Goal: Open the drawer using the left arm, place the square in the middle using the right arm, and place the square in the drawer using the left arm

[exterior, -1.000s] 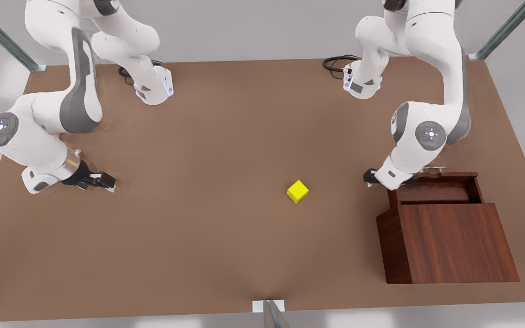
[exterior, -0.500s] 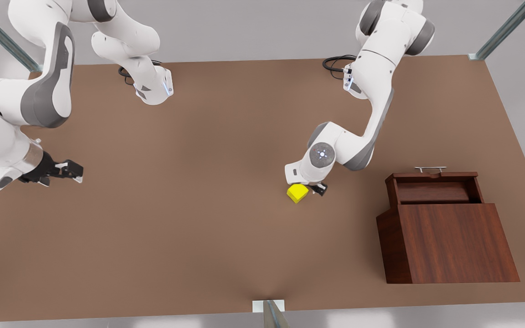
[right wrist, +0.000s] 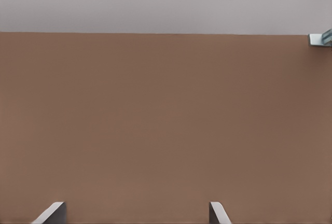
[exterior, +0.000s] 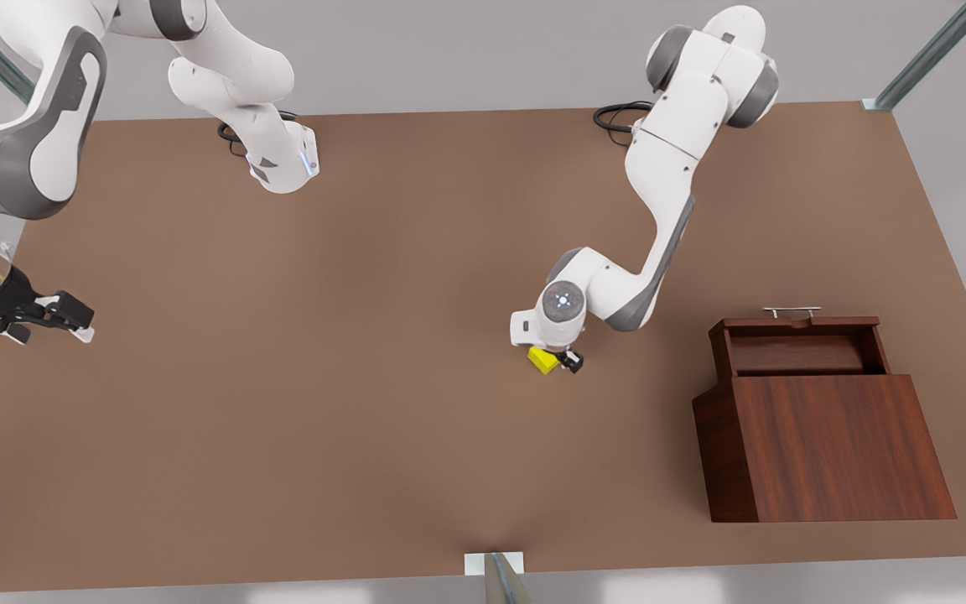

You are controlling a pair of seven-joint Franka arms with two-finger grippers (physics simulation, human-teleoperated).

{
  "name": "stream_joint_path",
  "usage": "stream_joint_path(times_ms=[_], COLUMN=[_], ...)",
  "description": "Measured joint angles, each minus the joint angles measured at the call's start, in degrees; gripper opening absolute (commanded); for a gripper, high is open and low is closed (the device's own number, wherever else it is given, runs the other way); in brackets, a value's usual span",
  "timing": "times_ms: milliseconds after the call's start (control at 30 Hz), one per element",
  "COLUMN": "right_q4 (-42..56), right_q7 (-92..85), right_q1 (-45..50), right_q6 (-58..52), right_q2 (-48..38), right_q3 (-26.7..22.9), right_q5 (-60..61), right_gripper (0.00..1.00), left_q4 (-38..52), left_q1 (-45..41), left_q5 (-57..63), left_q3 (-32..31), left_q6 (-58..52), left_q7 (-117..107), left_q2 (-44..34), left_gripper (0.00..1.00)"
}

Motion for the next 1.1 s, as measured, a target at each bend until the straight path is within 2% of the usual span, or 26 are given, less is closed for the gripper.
stream_joint_path(times_ms=[300,400,500,667,967,1100], right_q4=[0.25,0.43,0.51,0.6,1.36,1.31], right_q7=[0.1,0.26,0.21,0.21,0.03,0.03], right_q1=[0.04,-0.27,-0.22,-0.2,0.01,-0.03], right_q6=[-6.6,-6.25,-6.25,-6.16,-6.16,-6.21], right_q2=[0.35,0.52,0.53,0.79,0.88,0.88], right_q3=[0.0,-0.09,-0.09,-0.09,0.0,-0.09], right_q5=[0.92,1.3,1.32,1.32,1.23,1.14], right_gripper=[1.0,1.0,1.0,1.0,1.0,1.0], left_q4=[-0.49,-0.44,-0.44,-0.44,-0.19,0.26], left_q1=[-0.44,-0.44,-0.44,-0.44,-0.36,-0.31], left_q5=[0.92,0.97,0.98,0.99,1.31,1.56], left_q3=[0.09,0.09,0.09,0.1,0.22,0.61], left_q6=[2.01,2.11,2.06,2.11,1.55,-3.16], left_q7=[-0.16,-0.18,-0.18,-0.18,-0.12,-0.03], left_q2=[3.6,3.76,3.76,3.84,3.06,-2.3], left_gripper=[1.0,0.85,0.77,0.71,0.67,0.67])
